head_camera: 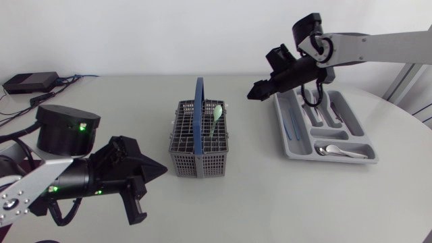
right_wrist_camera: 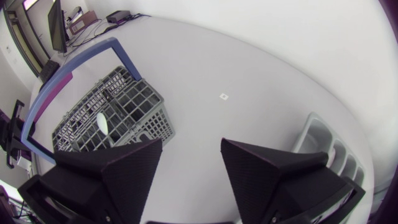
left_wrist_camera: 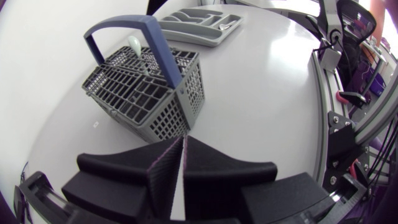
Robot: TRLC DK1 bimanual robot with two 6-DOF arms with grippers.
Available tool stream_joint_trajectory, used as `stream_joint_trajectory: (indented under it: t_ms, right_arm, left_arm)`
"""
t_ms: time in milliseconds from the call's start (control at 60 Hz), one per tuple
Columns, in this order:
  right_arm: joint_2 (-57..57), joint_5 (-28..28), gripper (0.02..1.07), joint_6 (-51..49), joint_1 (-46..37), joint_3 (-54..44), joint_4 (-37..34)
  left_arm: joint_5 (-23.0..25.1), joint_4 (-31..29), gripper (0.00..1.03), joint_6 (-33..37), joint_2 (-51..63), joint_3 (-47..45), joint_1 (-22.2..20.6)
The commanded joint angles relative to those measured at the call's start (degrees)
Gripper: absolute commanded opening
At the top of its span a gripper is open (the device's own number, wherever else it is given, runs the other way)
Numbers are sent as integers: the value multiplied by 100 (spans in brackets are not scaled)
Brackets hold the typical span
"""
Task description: Unload the cutlery basket into the drawer organizer.
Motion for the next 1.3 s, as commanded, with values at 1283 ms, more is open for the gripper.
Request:
stream_joint_trajectory:
  t_ms: [1283]
  right_arm:
    - [1048, -1025, 8, 323, 618, 292, -244]
  left_arm:
    - [-798, 2897, 21, 929, 2354, -541, 476]
